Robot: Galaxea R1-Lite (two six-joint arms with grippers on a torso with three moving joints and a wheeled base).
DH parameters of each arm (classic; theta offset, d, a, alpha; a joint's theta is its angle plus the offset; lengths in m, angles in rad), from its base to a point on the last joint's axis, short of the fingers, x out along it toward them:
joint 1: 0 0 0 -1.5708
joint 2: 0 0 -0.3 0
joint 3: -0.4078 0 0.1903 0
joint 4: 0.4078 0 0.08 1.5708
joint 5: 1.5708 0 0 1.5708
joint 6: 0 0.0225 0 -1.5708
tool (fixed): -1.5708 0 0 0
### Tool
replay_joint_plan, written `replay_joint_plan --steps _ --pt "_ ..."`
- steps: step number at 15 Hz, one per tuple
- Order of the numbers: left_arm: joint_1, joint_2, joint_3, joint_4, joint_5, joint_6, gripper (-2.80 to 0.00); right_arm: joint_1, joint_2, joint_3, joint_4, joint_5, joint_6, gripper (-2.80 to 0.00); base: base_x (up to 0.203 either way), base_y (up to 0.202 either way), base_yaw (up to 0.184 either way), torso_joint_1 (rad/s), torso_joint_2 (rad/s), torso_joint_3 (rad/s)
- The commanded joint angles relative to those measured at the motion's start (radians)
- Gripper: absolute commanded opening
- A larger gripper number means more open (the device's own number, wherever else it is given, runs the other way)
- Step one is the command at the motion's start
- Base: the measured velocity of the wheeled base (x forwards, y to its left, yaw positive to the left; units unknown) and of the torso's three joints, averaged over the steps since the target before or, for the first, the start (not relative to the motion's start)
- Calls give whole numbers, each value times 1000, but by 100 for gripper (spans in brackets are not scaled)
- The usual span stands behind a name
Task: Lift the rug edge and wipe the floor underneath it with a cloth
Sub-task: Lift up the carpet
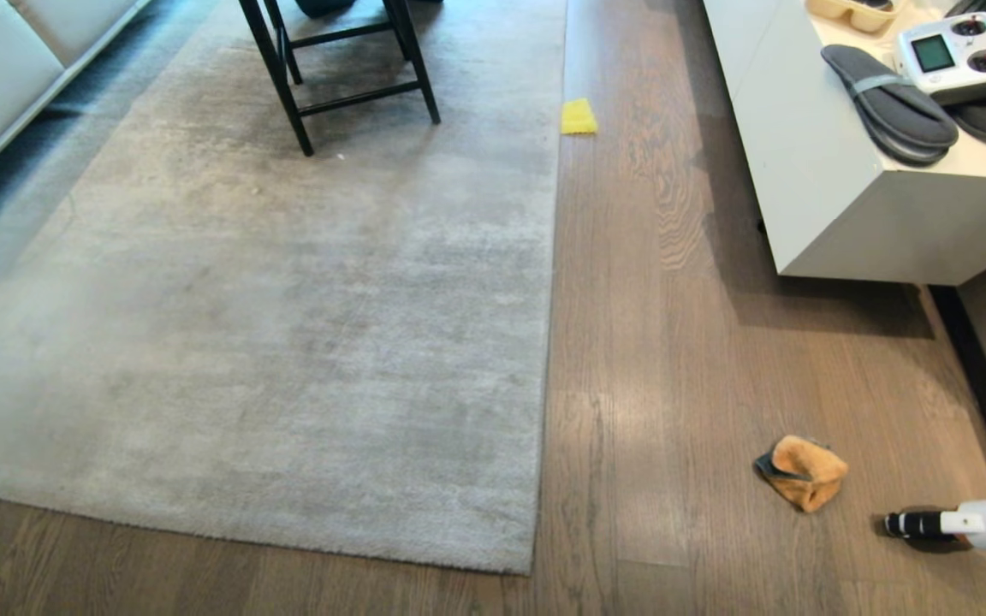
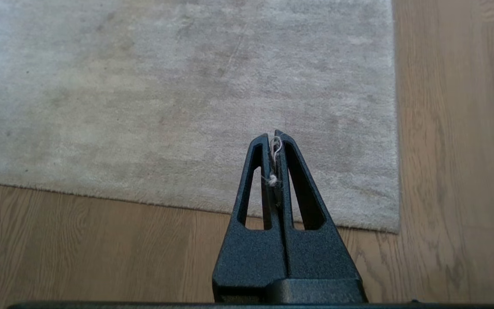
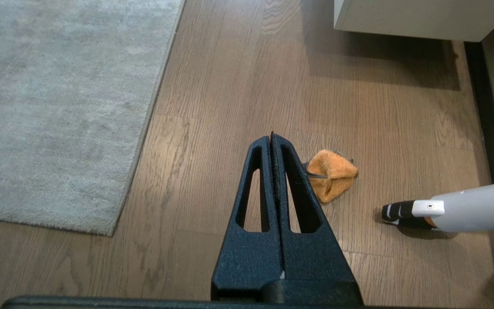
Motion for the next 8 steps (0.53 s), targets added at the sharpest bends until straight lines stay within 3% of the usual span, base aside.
replay_joint_plan --steps 1,8 --pt "0 0 0 0 2 0 -280 1 0 0 0 0 -1 -280 0 0 0 3 -2 -192" --pt "0 0 0 0 2 0 -280 0 0 0 0 0 -1 -280 0 0 0 1 4 -202"
